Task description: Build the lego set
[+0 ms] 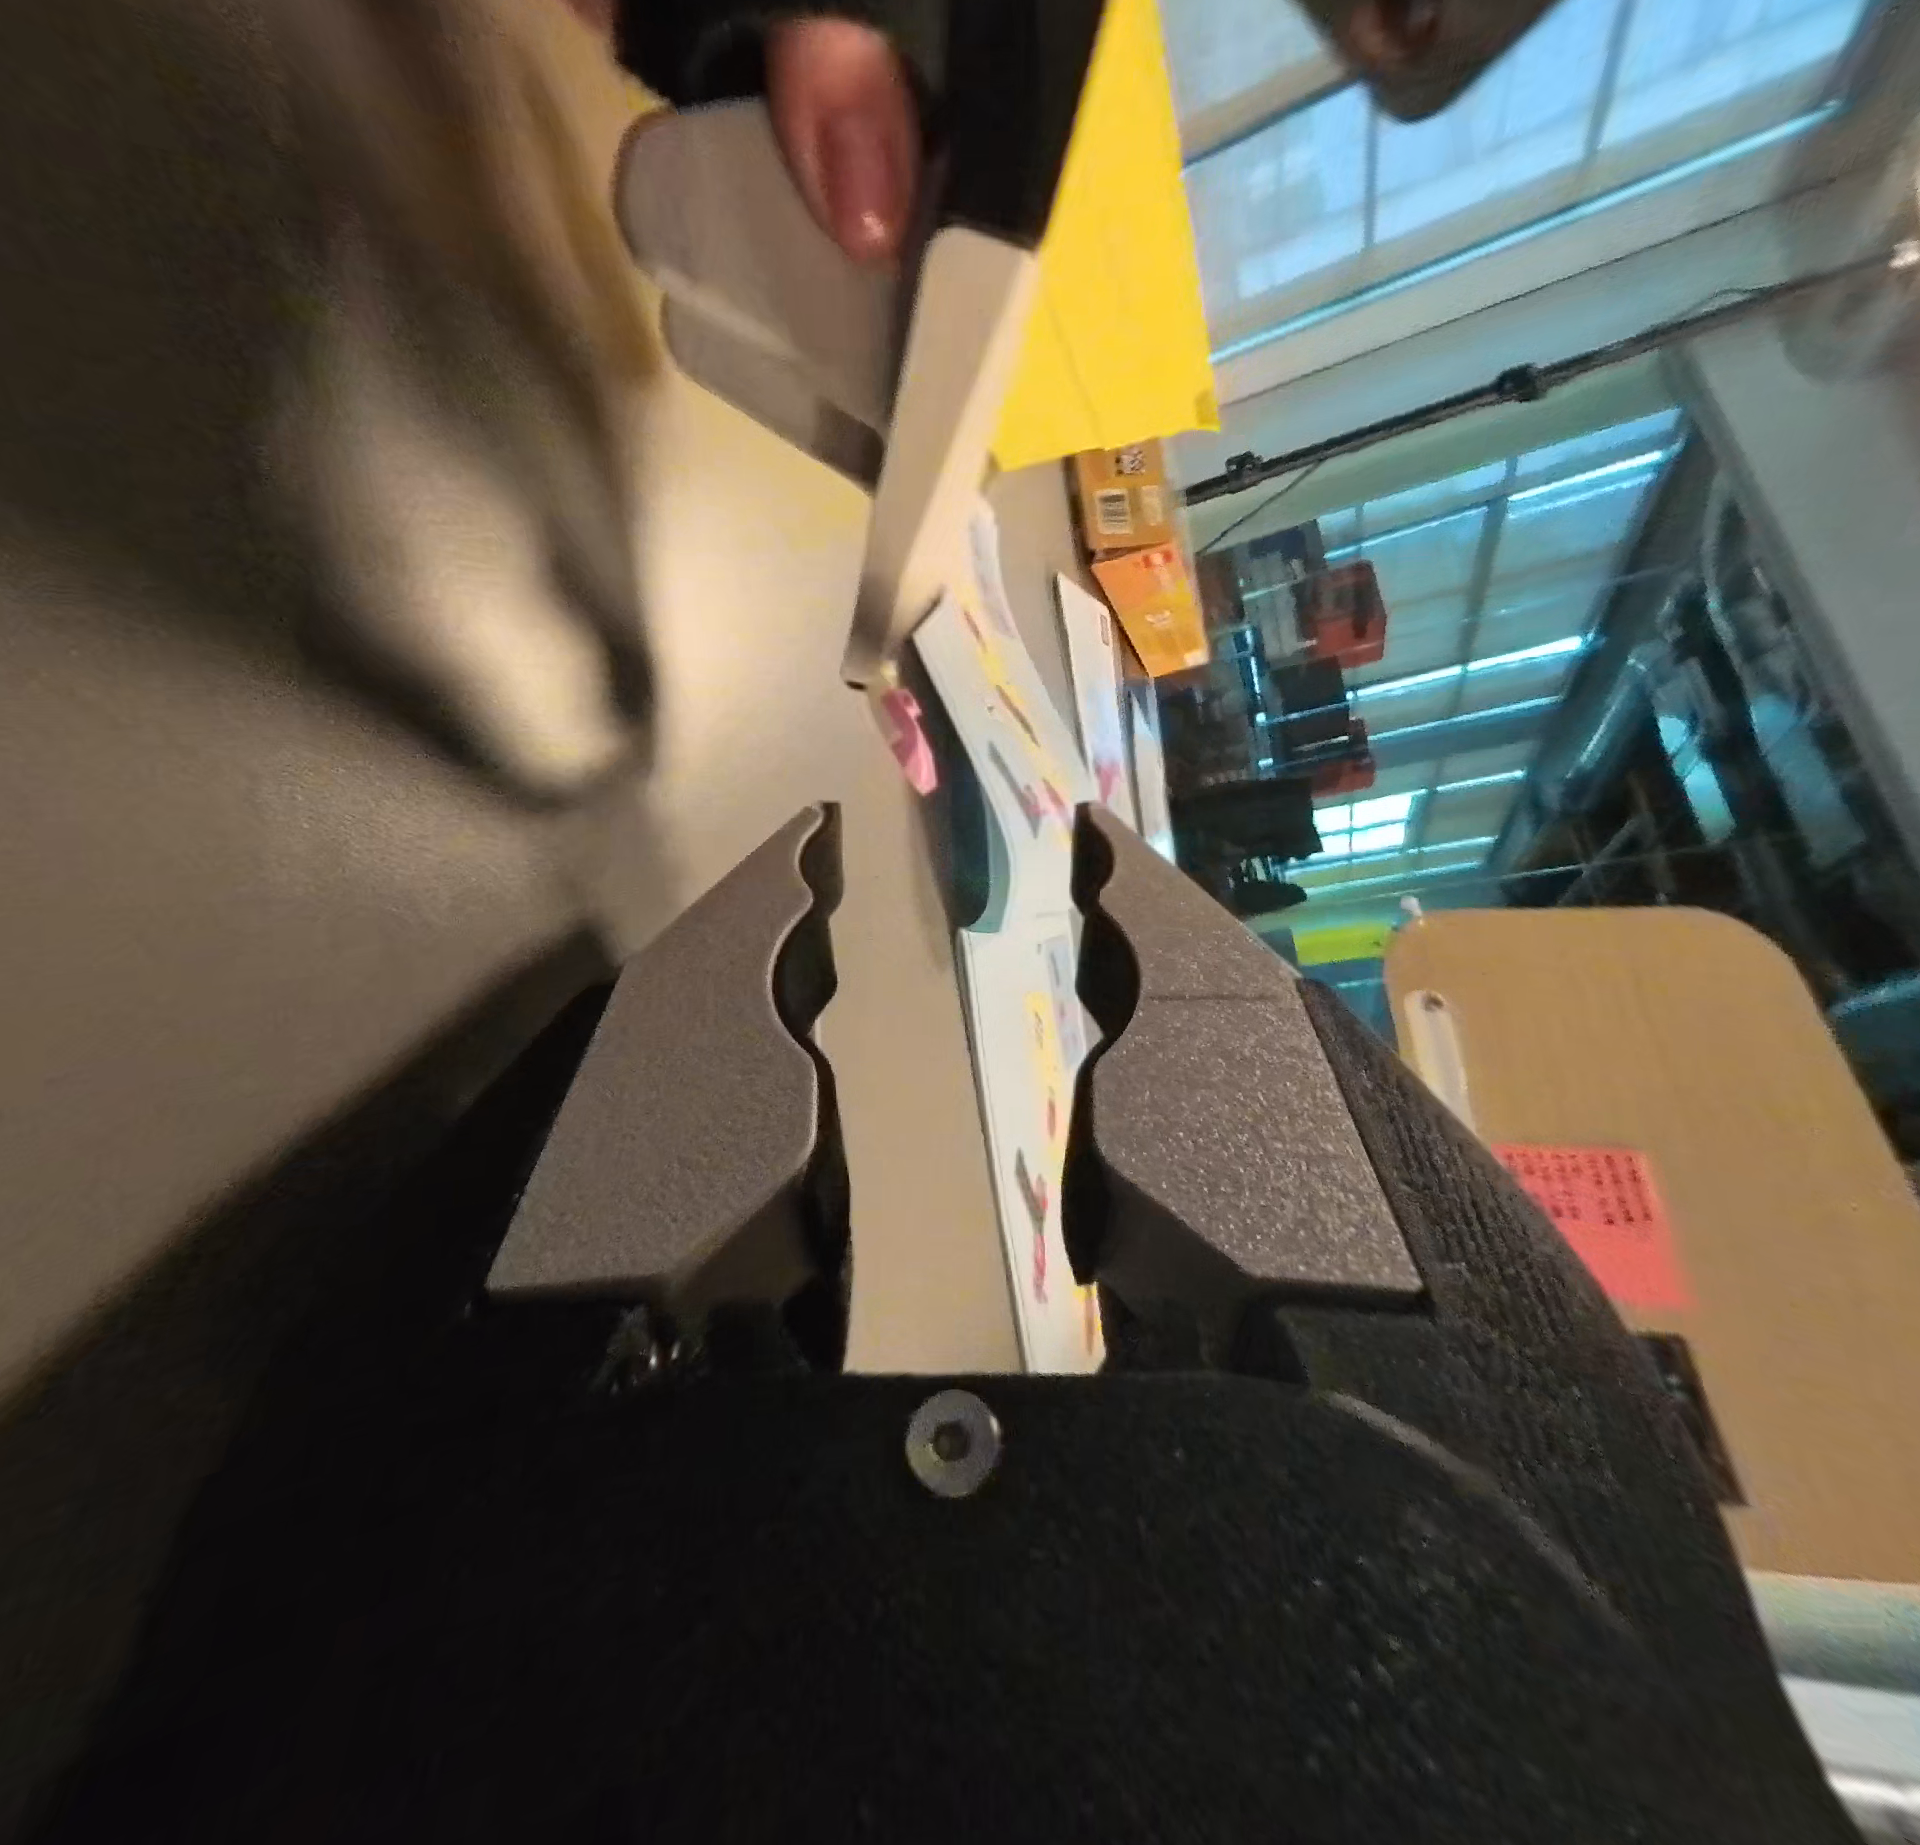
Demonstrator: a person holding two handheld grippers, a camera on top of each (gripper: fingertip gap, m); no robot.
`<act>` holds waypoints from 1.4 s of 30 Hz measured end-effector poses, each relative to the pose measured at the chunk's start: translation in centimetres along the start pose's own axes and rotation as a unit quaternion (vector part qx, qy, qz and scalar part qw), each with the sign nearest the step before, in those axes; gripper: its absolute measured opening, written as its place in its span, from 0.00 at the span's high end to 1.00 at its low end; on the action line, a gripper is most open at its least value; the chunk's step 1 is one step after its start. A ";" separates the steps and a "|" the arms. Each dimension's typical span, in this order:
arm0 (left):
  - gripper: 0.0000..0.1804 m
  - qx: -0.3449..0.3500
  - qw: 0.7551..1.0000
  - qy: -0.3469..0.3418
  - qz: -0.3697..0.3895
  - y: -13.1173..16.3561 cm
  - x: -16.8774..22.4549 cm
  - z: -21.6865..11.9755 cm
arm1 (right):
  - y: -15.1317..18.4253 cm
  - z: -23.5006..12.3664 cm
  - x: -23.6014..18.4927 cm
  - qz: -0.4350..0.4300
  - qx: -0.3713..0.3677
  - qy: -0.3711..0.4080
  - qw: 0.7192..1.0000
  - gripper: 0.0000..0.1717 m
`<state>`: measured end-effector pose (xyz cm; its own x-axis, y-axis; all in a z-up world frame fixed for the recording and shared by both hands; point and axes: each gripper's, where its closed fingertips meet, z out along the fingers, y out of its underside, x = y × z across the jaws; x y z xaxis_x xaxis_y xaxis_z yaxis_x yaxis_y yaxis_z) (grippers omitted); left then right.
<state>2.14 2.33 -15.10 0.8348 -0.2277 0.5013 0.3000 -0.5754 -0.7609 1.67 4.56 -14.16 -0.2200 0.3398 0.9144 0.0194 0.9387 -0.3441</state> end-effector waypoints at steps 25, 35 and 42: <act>0.88 -0.148 0.961 -0.022 0.234 3.6 0.3 1.6 | 7.0 -5.6 9.1 0.339 0.064 0.182 0.921 0.87; 0.64 0.110 0.948 -0.059 0.291 -3.6 0.5 -1.4 | 8.6 -3.7 8.9 0.336 0.020 0.188 0.923 0.91; 0.59 0.162 0.932 -0.044 0.321 -4.3 1.6 -2.3 | 9.7 -3.3 9.1 0.314 -0.013 0.208 0.926 0.95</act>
<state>1.11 2.61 -10.04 0.9203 -0.3708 -0.1249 -0.1629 -0.0727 -0.9840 3.10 16.99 -8.47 0.2367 0.8076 0.5401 0.0406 0.5472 -0.8360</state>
